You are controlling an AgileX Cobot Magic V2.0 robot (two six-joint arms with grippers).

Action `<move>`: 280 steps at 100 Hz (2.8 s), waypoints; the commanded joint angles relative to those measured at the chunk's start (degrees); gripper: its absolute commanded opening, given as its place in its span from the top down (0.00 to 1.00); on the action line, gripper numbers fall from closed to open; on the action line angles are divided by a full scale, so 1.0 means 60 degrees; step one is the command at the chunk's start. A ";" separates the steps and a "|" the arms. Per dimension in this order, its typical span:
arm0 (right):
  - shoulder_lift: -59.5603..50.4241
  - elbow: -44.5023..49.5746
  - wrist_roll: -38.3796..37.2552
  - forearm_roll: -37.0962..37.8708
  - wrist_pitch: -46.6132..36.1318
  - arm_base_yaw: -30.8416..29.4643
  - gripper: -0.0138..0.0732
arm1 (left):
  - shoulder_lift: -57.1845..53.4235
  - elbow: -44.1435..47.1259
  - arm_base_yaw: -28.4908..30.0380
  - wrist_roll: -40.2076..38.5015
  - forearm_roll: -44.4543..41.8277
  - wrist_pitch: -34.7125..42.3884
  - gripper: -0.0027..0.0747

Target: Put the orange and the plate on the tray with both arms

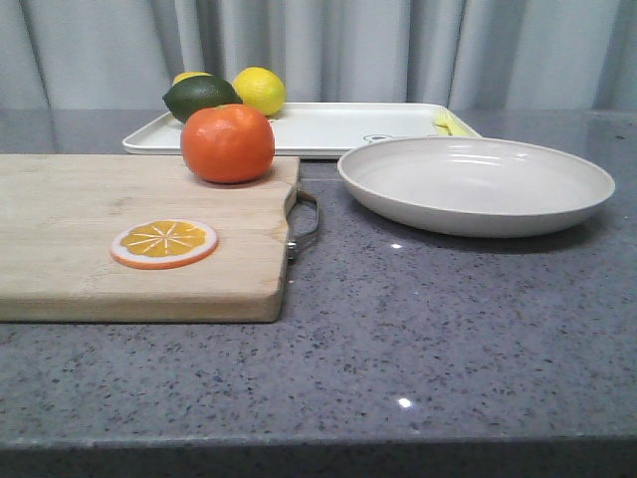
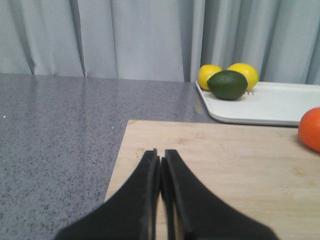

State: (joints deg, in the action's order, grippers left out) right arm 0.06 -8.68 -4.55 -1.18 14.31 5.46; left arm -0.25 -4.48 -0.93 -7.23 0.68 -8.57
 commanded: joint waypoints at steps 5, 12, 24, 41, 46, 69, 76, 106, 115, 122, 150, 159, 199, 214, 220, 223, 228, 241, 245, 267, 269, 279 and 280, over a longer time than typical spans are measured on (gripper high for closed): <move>0.0835 -0.1557 0.0053 -0.0230 0.0907 -0.0031 0.92 | 0.0676 -0.1400 0.0021 -0.0067 0.0358 0.0051 0.99; 0.1349 -0.2266 0.0053 -0.0230 0.1566 -0.0031 0.92 | 0.1213 -0.2225 -0.0044 -0.0067 0.0767 -0.0879 0.99; 0.2204 -0.3371 0.0061 -0.0230 0.2477 -0.0031 0.92 | 0.2252 -0.3634 -0.0202 0.0174 0.0869 -0.2487 0.99; 0.3235 -0.4465 0.0061 -0.0263 0.2907 -0.0031 0.92 | 0.3576 -0.5147 -0.0351 0.0568 0.0994 -0.3572 0.99; 0.3465 -0.4606 0.0061 -0.0306 0.2877 -0.0031 0.92 | 0.3847 -0.5463 -0.0351 0.0568 0.1126 -0.3607 0.99; 0.3835 -0.4664 0.0061 -0.0436 0.2661 -0.0031 0.92 | 0.4562 -0.5835 -0.0351 0.0761 0.1520 -0.3768 0.99; 0.3835 -0.4664 0.0061 -0.0436 0.2641 -0.0031 0.92 | 0.4601 -0.5835 -0.0351 0.1153 0.1520 -0.4015 0.99; 0.3835 -0.4664 0.0061 -0.0456 0.2539 -0.0031 0.81 | 0.4601 -0.5835 -0.0351 0.1607 0.1534 -0.4379 0.49; 0.3835 -0.4664 0.0061 -0.0456 0.2439 -0.0031 0.60 | 0.4601 -0.5835 -0.0351 0.1615 0.1534 -0.4358 0.25; 0.3835 -0.4664 0.0061 -0.0456 0.2352 -0.0031 0.39 | 0.4601 -0.5835 -0.0351 0.1615 0.1534 -0.4319 0.16; 0.3835 -0.4664 0.0061 -0.0456 0.2126 -0.0031 0.11 | 0.4601 -0.5835 -0.0351 0.1615 0.2108 -0.4259 0.16; 0.3835 -0.4664 0.0061 -0.0456 0.2126 -0.0031 0.11 | 0.4601 -0.5835 -0.0351 0.2125 0.2976 -0.3953 0.16; 0.3835 -0.4664 0.0061 -0.0456 0.2126 -0.0031 0.11 | 0.7373 -0.6293 -0.1160 0.8116 0.8943 -0.3703 0.17; 0.3835 -0.4664 0.0061 -0.0456 0.2126 -0.0031 0.11 | 0.8868 -0.7061 -0.2222 0.8603 0.8943 -0.2981 0.17; 0.3835 -0.4664 0.0061 -0.0456 0.2134 -0.0031 0.11 | 0.9407 -0.7354 -0.2719 0.8712 0.8876 -0.2517 0.16; 0.3835 -0.4664 0.0061 -0.0456 0.2134 -0.0031 0.11 | 0.9747 -0.7499 -0.3021 0.8729 0.8829 -0.2217 0.17; 0.3835 -0.4664 0.0061 -0.0456 0.2134 -0.0031 0.11 | 1.0223 -0.7786 -0.3419 0.8729 0.8718 -0.1830 0.17; 0.3835 -0.4664 0.0061 -0.0456 0.2227 -0.0031 0.11 | 1.1453 -0.8408 -0.4160 0.8729 0.8543 -0.1223 0.17; 0.3835 -0.4664 0.0061 -0.0456 0.2281 -0.0031 0.11 | 1.1855 -0.8615 -0.4314 0.8729 0.8543 -0.1142 0.17; 0.3835 -0.4664 0.0061 -0.0456 0.2626 -0.0031 0.11 | 1.3556 -0.9504 -0.4569 0.8676 0.8543 -0.0960 0.17; 0.3835 -0.4664 0.0061 -0.0456 0.2634 -0.0031 0.11 | 1.3675 -0.9565 -0.4569 0.8677 0.8543 -0.0960 0.17; 0.3835 -0.4664 0.0061 -0.0456 0.2636 -0.0031 0.11 | 1.4107 -0.9741 -0.4569 0.8677 0.8543 -0.0921 0.17; 0.3835 -0.4664 0.0061 -0.0456 0.2636 -0.0031 0.11 | 1.4125 -0.9763 -0.4569 0.8677 0.8543 -0.0923 0.17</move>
State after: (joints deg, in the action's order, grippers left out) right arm 22.25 -34.65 -4.55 -3.94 34.05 5.46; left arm 84.65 -60.23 -27.89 45.03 50.89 -17.07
